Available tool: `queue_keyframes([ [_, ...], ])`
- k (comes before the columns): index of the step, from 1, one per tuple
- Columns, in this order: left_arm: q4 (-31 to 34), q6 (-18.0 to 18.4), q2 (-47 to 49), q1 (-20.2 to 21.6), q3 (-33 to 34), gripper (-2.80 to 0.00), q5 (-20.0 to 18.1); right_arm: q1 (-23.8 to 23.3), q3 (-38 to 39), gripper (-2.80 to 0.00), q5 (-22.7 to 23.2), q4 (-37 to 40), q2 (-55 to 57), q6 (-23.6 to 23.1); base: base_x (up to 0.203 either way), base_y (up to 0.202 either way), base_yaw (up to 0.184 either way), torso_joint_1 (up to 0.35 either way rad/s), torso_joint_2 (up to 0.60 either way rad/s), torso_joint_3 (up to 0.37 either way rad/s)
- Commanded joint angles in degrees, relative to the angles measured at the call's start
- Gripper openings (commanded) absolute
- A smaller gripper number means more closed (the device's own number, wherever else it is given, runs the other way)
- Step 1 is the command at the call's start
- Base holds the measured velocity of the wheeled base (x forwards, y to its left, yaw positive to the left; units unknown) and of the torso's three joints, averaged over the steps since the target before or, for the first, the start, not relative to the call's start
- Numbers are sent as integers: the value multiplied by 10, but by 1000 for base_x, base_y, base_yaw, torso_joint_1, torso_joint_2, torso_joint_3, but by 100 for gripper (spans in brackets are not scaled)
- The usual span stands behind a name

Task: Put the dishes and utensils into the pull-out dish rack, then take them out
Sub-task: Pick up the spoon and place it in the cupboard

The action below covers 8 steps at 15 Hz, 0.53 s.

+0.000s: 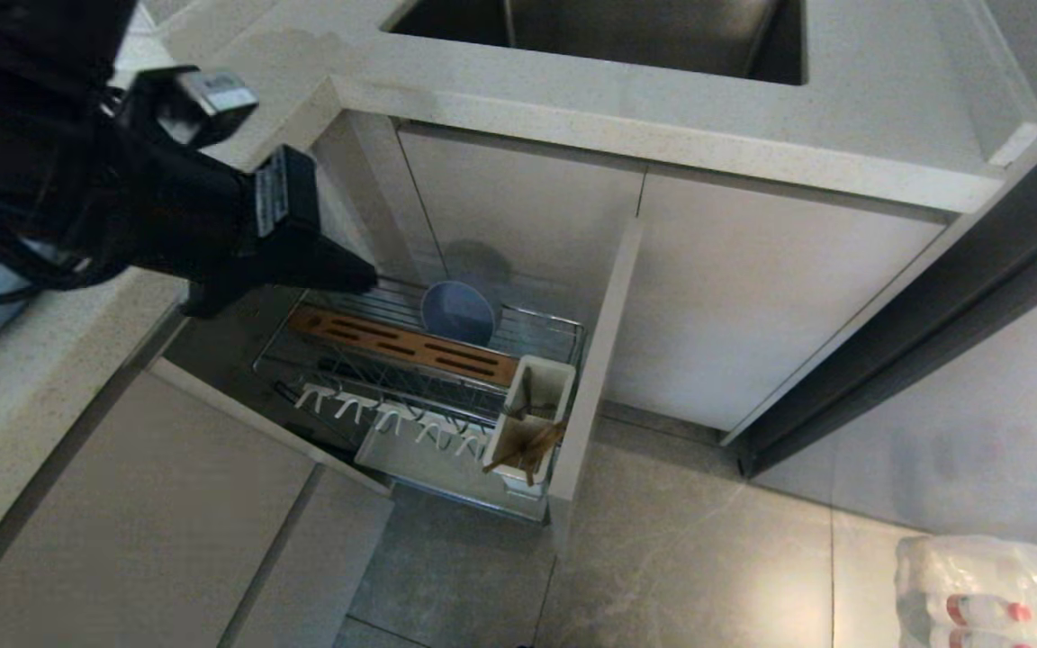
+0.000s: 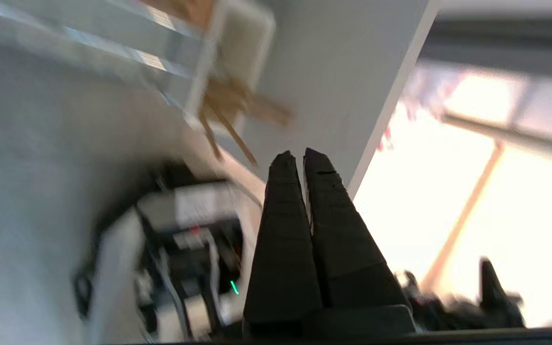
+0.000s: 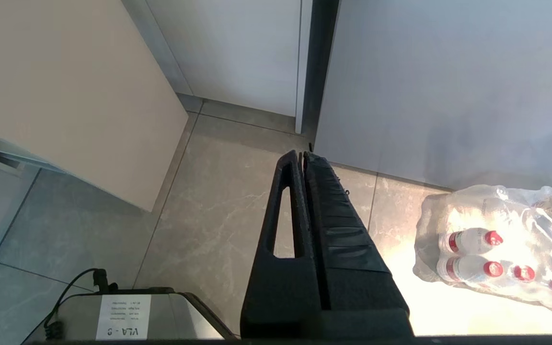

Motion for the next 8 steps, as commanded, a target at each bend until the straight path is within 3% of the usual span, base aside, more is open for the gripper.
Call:
queue_keyframes([
  [1, 1, 5, -44, 8, -4, -280, 22, 0, 0, -280, 0, 0, 1, 0, 0, 0, 0, 0, 0, 0],
  [3, 0, 27, -69, 40, -15, -280, 49, 0, 0, -280, 0, 0, 1, 0, 0, 0, 0, 0, 0, 0],
  [8, -8, 97, -103, 180, -39, -280, 56, 0, 0, -280, 0, 0, 1, 0, 0, 0, 0, 0, 0, 0],
])
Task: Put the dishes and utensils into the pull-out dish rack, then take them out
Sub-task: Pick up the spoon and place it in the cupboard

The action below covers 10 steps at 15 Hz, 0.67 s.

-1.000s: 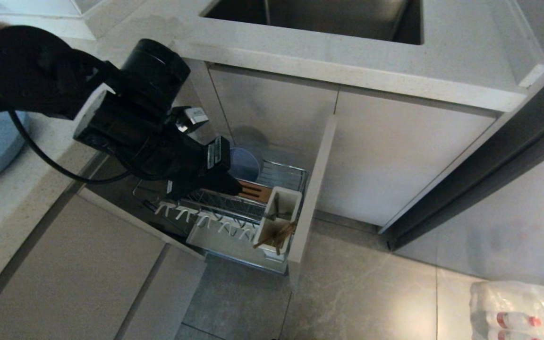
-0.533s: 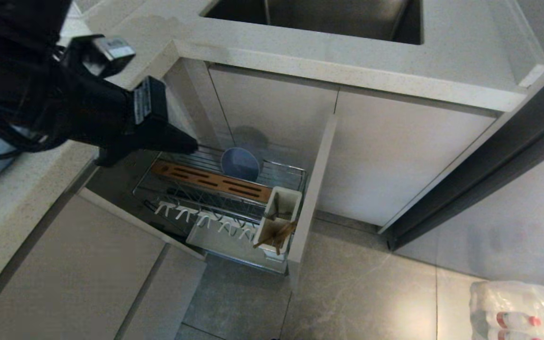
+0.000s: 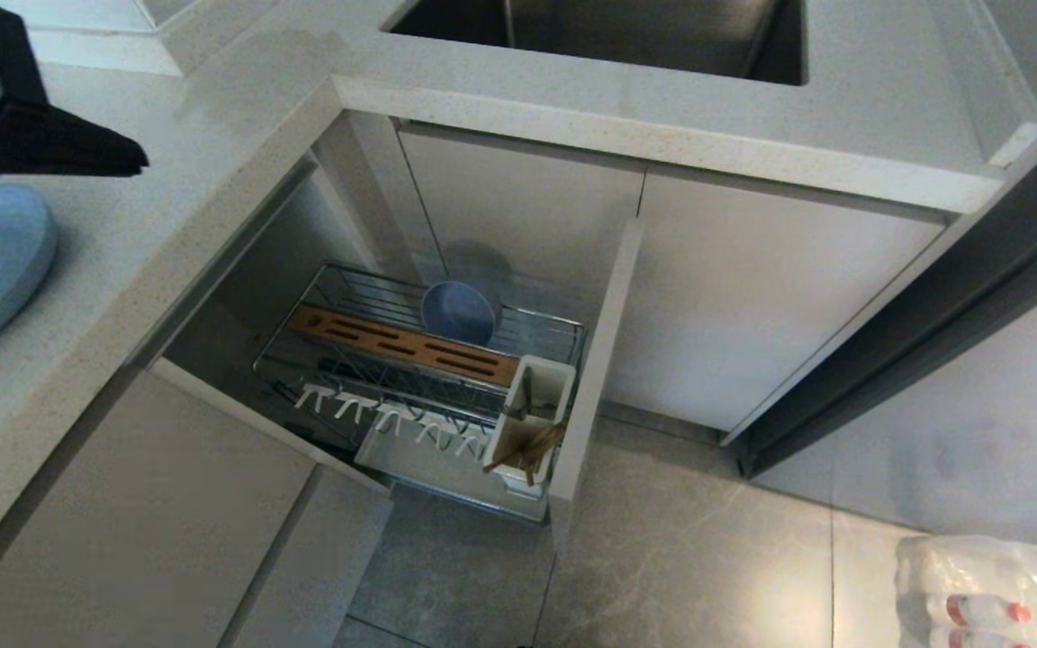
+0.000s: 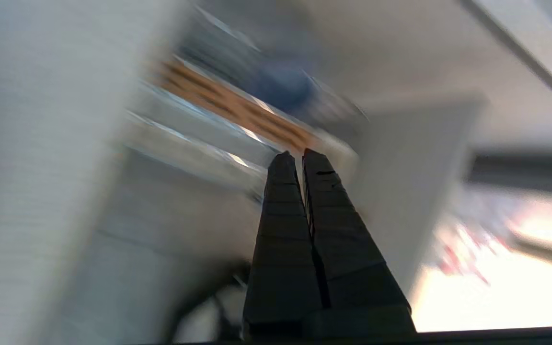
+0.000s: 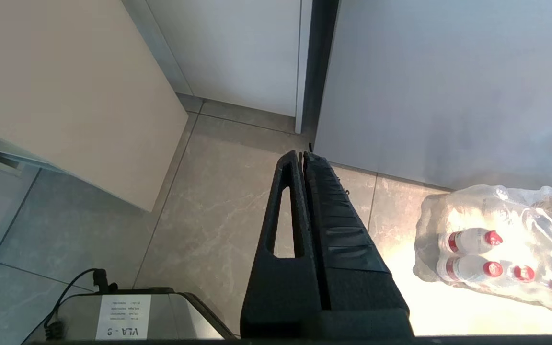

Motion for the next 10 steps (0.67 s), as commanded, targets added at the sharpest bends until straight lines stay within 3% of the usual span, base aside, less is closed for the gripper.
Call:
queue_keyframes([
  [1, -3, 14, -16, 46, -2, -280, 1, 0, 0, -280, 0, 0, 1, 0, 0, 0, 0, 0, 0, 0],
  [10, -36, 154, -17, 342, -6, -280, -7, 0, 0, -280, 0, 0, 1, 0, 0, 0, 0, 0, 0, 0],
])
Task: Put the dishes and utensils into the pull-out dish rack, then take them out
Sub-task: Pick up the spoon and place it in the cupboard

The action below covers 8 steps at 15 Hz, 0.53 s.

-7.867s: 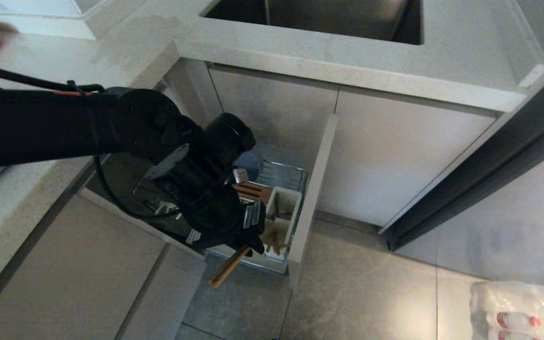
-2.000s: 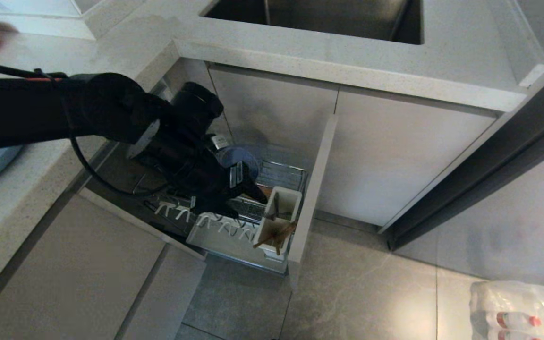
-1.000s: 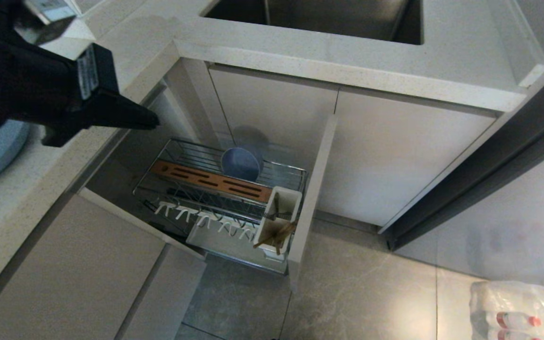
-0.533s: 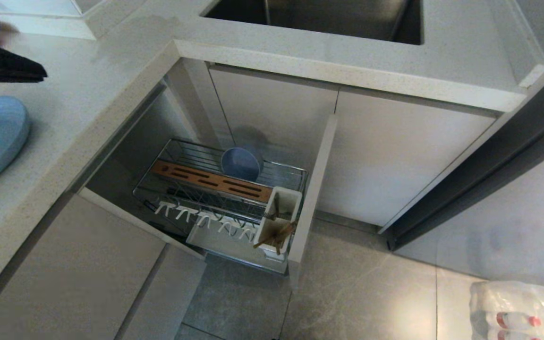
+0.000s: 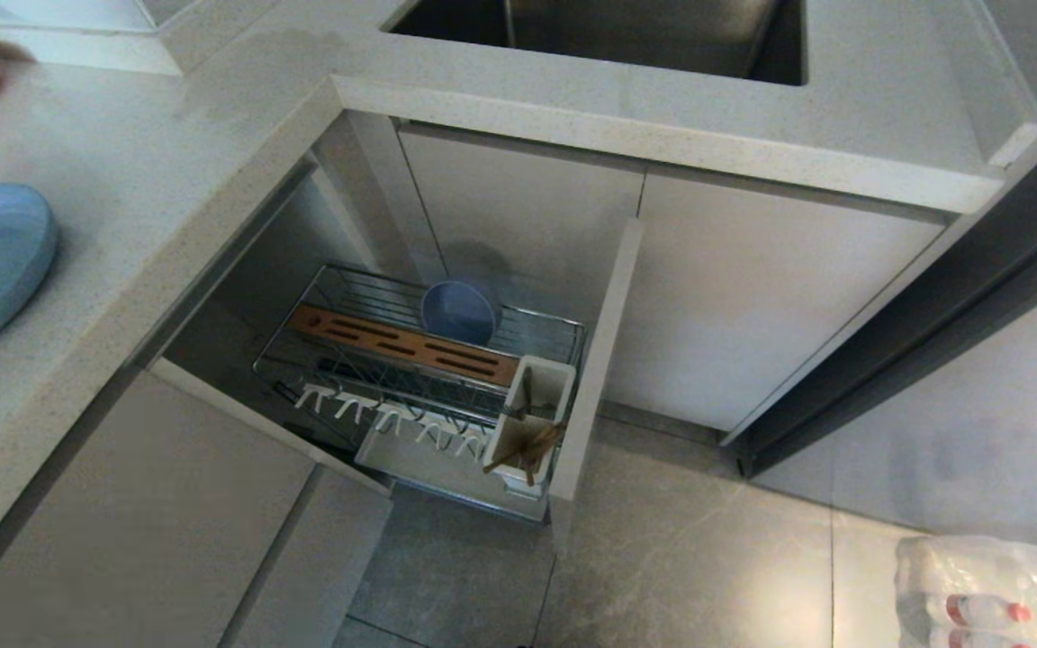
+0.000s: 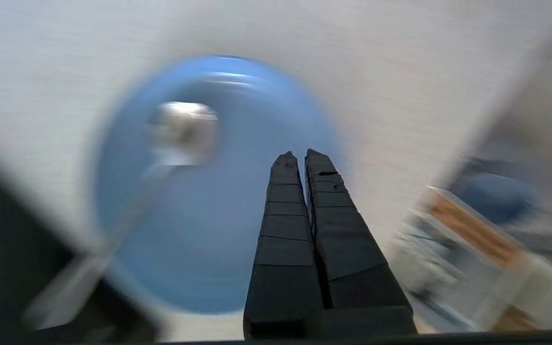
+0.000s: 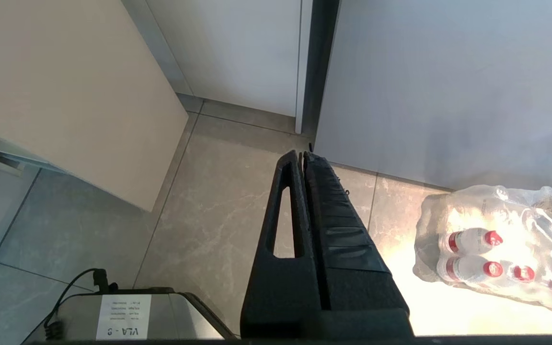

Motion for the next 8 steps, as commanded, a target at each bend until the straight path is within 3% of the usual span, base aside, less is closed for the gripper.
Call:
queue_keyframes([
  [1, 3, 12, 4, 45, 2, -280, -7, 0, 0, -280, 0, 0, 1, 0, 0, 0, 0, 0, 0, 0],
  [3, 3, 40, 7, 118, 1, -280, -52, 0, 0, -280, 0, 0, 1, 0, 0, 0, 0, 0, 0, 0],
  [6, 3, 98, 20, 236, 3, -280, -168, 0, 0, -280, 0, 0, 1, 0, 0, 0, 0, 0, 0, 0],
  [8, 5, 152, 40, 290, 4, -280, -231, 0, 0, -280, 0, 0, 0, 0, 0, 0, 0, 0, 0, 0],
])
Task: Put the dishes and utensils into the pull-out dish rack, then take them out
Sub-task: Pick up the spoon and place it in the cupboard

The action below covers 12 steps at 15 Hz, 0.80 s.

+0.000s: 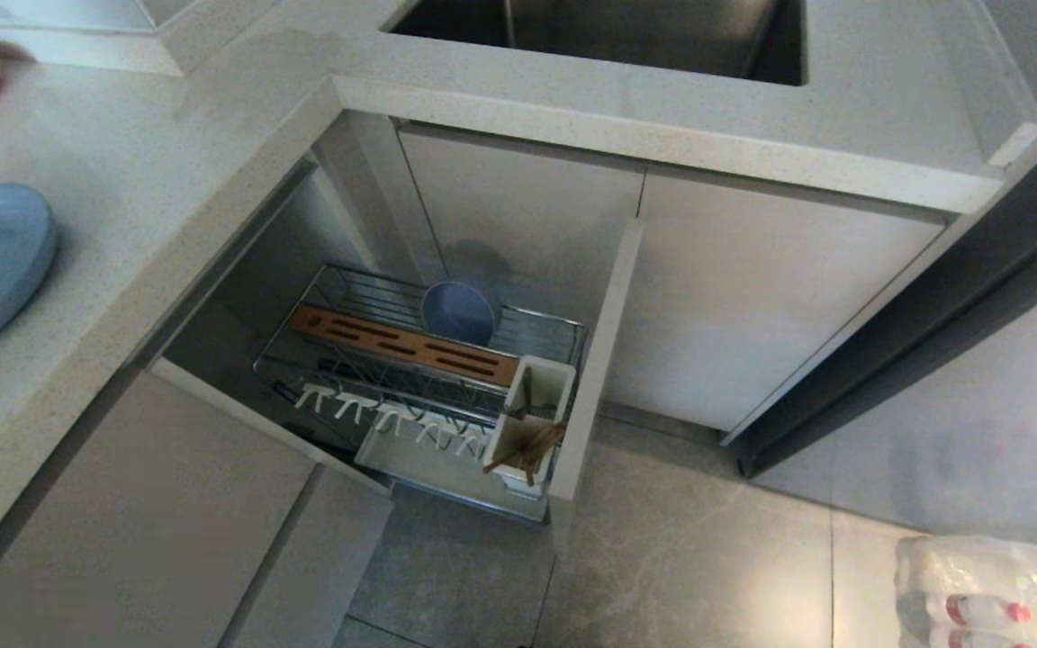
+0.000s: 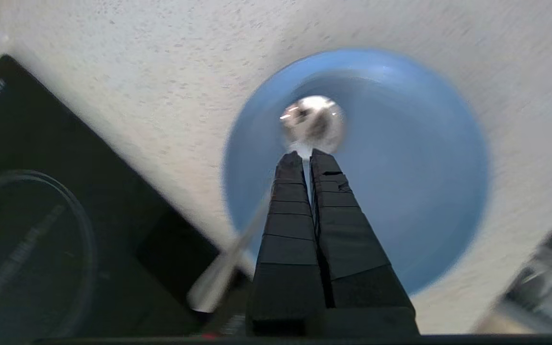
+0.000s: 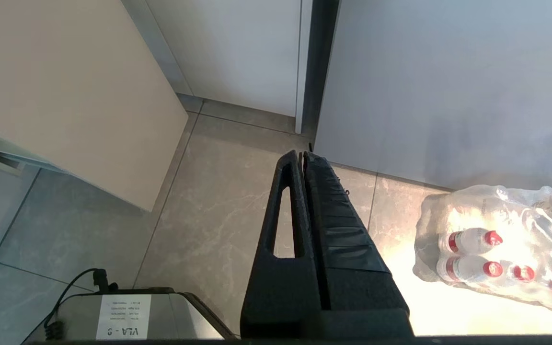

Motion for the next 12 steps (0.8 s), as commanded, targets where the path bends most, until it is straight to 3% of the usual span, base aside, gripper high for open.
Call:
queue_keyframes([
  [1, 5, 31, 25, 35, 1, -280, -21, 0, 0, -280, 0, 0, 1, 0, 0, 0, 0, 0, 0, 0],
  [4, 27, 87, 50, 64, -3, -280, -32, 0, 0, -280, 0, 0, 1, 0, 0, 0, 0, 0, 0, 0],
  [7, 52, 165, 72, 102, -6, -280, -98, 0, 0, -280, 0, 0, 1, 0, 0, 0, 0, 0, 0, 0],
  [8, 55, 177, 80, 105, -7, -280, -121, 0, 0, -280, 0, 0, 1, 0, 0, 0, 0, 0, 0, 0],
  [12, 96, 199, 108, 101, -37, -280, -141, 0, 0, -280, 0, 0, 1, 0, 0, 0, 0, 0, 0, 0],
])
